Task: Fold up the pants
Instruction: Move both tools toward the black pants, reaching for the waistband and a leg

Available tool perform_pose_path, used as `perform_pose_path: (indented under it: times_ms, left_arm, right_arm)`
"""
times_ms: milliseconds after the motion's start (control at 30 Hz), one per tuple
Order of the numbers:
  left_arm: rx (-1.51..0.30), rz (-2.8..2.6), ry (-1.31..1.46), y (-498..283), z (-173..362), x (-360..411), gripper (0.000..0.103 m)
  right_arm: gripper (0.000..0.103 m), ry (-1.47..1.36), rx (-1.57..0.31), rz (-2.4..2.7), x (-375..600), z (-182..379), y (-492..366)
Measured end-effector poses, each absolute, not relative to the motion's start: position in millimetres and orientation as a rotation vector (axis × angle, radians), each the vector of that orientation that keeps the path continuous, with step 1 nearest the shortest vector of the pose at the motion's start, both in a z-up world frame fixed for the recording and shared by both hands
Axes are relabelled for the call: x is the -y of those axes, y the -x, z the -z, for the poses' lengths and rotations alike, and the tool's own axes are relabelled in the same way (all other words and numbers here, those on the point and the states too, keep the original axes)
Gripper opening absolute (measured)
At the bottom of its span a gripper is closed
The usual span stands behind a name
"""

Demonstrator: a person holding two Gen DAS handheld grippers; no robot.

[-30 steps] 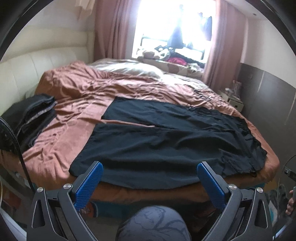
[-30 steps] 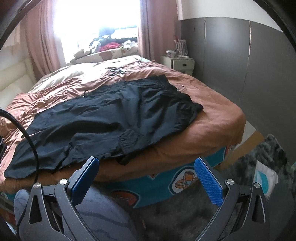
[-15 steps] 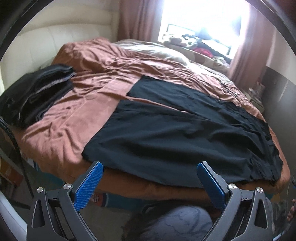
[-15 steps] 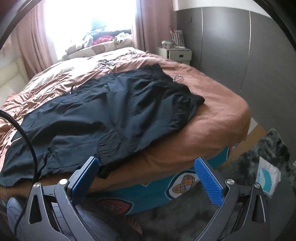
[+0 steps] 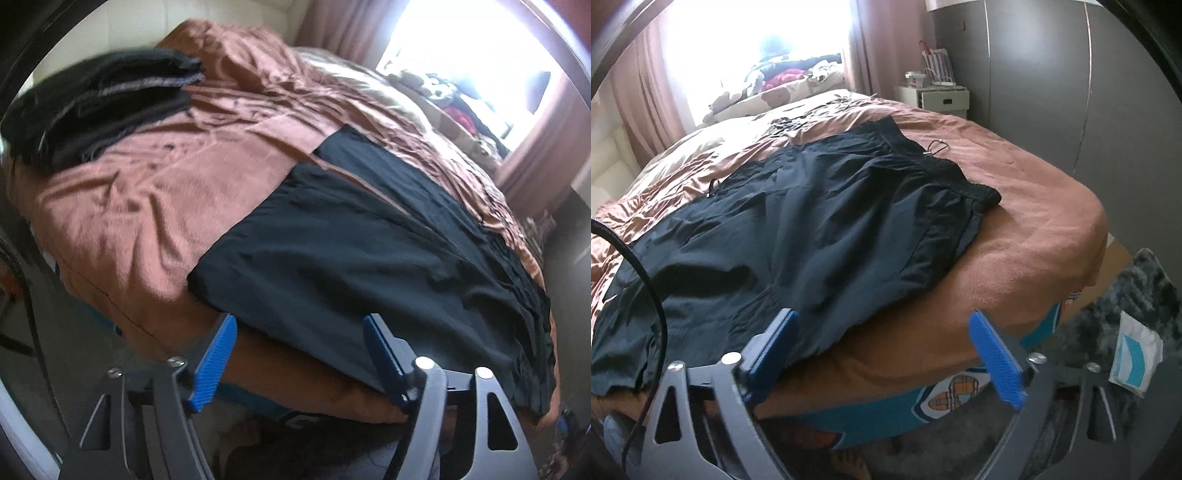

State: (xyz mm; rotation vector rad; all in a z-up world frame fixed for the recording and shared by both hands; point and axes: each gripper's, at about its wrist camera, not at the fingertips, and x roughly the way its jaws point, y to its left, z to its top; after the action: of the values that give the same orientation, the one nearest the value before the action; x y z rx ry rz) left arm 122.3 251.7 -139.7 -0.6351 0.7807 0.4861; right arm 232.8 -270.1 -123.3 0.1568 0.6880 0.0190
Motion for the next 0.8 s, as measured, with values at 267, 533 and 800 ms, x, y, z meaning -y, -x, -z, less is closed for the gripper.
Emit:
perform_pose_path:
  times_ms: [267, 533, 800]
  left_arm:
    - [-0.775, -0.475, 0.753, -125, 158, -265, 0.069]
    - [-0.720, -0.542, 0.828, -125, 164, -285, 0.033]
    - [-0.682, -0.580, 0.823, -122, 157, -293, 0.009]
  right_arm:
    - [0.087, -0.227, -0.728, -0.007, 291, 133, -259]
    - [0.075, -0.329, -0.759, -0.011, 320, 137, -291]
    - [0.067, -0.469, -0.775, -0.011, 360, 145, -319]
